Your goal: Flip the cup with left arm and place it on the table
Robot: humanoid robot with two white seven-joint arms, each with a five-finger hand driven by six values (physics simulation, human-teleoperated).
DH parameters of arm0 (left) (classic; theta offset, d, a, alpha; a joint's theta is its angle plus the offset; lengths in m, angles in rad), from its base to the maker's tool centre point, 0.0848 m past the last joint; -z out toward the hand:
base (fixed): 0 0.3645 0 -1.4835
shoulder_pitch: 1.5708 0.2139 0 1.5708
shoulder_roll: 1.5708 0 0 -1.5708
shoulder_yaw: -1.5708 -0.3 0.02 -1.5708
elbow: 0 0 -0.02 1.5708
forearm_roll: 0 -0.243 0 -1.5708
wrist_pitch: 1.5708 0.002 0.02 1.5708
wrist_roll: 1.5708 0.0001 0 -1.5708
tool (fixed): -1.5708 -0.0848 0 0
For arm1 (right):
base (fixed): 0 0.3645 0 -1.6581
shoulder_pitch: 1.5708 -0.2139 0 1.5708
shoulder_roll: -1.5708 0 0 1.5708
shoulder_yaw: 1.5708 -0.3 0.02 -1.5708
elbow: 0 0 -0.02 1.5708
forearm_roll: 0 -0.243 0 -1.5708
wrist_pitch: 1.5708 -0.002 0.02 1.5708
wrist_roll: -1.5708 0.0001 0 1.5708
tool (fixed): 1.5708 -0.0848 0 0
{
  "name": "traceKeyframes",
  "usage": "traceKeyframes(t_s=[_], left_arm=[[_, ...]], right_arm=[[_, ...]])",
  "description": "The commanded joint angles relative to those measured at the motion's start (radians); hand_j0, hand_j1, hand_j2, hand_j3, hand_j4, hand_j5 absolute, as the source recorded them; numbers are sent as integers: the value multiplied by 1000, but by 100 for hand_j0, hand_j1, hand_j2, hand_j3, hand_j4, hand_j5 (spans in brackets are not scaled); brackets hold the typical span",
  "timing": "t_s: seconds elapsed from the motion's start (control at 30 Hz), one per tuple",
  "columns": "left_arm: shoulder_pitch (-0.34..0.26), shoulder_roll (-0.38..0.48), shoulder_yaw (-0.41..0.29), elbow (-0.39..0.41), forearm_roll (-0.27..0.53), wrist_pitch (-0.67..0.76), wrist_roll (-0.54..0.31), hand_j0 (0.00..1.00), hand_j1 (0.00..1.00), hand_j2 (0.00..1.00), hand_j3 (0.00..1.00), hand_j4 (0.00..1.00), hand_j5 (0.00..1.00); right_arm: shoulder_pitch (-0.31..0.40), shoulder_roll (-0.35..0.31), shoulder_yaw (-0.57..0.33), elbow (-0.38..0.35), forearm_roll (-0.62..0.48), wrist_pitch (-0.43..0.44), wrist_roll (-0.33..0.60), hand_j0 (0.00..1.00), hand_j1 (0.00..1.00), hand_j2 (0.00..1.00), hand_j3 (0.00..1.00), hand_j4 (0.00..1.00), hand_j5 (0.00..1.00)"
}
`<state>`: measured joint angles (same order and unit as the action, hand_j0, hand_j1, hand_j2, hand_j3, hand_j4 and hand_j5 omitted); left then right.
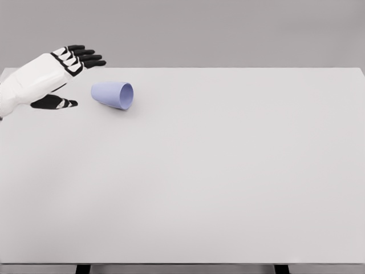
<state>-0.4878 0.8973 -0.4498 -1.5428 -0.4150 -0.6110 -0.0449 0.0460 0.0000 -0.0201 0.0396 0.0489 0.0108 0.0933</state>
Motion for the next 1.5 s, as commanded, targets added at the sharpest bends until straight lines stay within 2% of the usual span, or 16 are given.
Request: traceKeyframes(t_s=[0.0, 0.07, 0.17, 0.23, 0.27, 0.33, 0.4, 0.47, 0.5, 0.57, 0.77, 0.87, 0.93, 1.13, 1.27, 1.47], left_arm=[[-2, -17, -64, 6, 62, 0, 0, 100, 100, 100, 100, 100, 100], [-17, -20, -92, 6, 122, 59, -1, 100, 100, 100, 100, 100, 100], [-77, -38, -150, 0, 125, 189, -15, 100, 100, 100, 100, 100, 100], [-104, -40, -151, 1, 127, 198, -105, 100, 100, 100, 100, 100, 100], [-109, -40, -151, 3, 127, 198, -122, 100, 100, 100, 100, 100, 100], [-127, -40, -174, 13, 203, 201, -156, 100, 100, 100, 100, 100, 100], [-172, -40, -236, 33, 265, 229, -165, 100, 100, 100, 100, 100, 100], [-230, -38, -305, 50, 332, 246, -226, 100, 100, 100, 100, 100, 100], [-255, -38, -328, 69, 357, 250, -279, 100, 100, 100, 100, 100, 100], [-288, -40, -369, 104, 397, 250, -328, 100, 100, 100, 100, 100, 100], [-380, -112, -475, 265, 401, 250, -362, 100, 100, 100, 100, 100, 100], [-394, -118, -480, 296, 401, 250, -362, 100, 100, 100, 100, 100, 100], [-402, -164, -480, 343, 401, 250, -362, 100, 100, 100, 100, 100, 100], [-422, -184, -480, 389, 403, 255, -360, 100, 100, 100, 100, 100, 100], [-431, -185, -478, 400, 403, 312, -357, 100, 100, 100, 100, 100, 100], [-440, -248, -478, 487, 397, 341, -355, 100, 100, 100, 100, 100, 100]], right_arm=[[0, 0, 0, 0, 0, 0, 0, 100, 100, 100, 100, 100, 100], [0, 0, 0, 0, 0, 0, -1, 100, 100, 100, 100, 100, 100], [0, 0, 0, 0, 0, 0, 0, 100, 100, 100, 100, 100, 100], [0, 0, 0, 0, 0, 0, 0, 100, 100, 100, 100, 100, 100], [0, 0, 0, 0, 0, 0, -1, 100, 100, 100, 100, 100, 100], [0, 0, 0, 0, 0, 0, 0, 100, 100, 100, 100, 100, 100], [0, 0, 0, 0, 0, 0, 0, 100, 100, 100, 100, 100, 100], [0, 0, 0, 0, 0, 0, 0, 100, 100, 100, 100, 100, 100], [0, 0, 0, 0, 0, 0, -1, 100, 100, 100, 100, 100, 100], [0, 0, 0, 0, 0, 0, -1, 100, 100, 100, 100, 100, 100], [0, 0, 0, 0, 0, 0, 0, 100, 100, 100, 100, 100, 100], [0, 0, 0, 0, 0, 0, 0, 100, 100, 100, 100, 100, 100], [0, 0, 0, 0, 0, 0, -1, 100, 100, 100, 100, 100, 100], [0, 0, 0, 0, 0, 0, 0, 100, 100, 100, 100, 100, 100], [0, 0, 0, 0, 0, 0, 0, 100, 100, 100, 100, 100, 100], [0, 0, 0, 0, 0, 0, 0, 100, 100, 100, 100, 100, 100]])
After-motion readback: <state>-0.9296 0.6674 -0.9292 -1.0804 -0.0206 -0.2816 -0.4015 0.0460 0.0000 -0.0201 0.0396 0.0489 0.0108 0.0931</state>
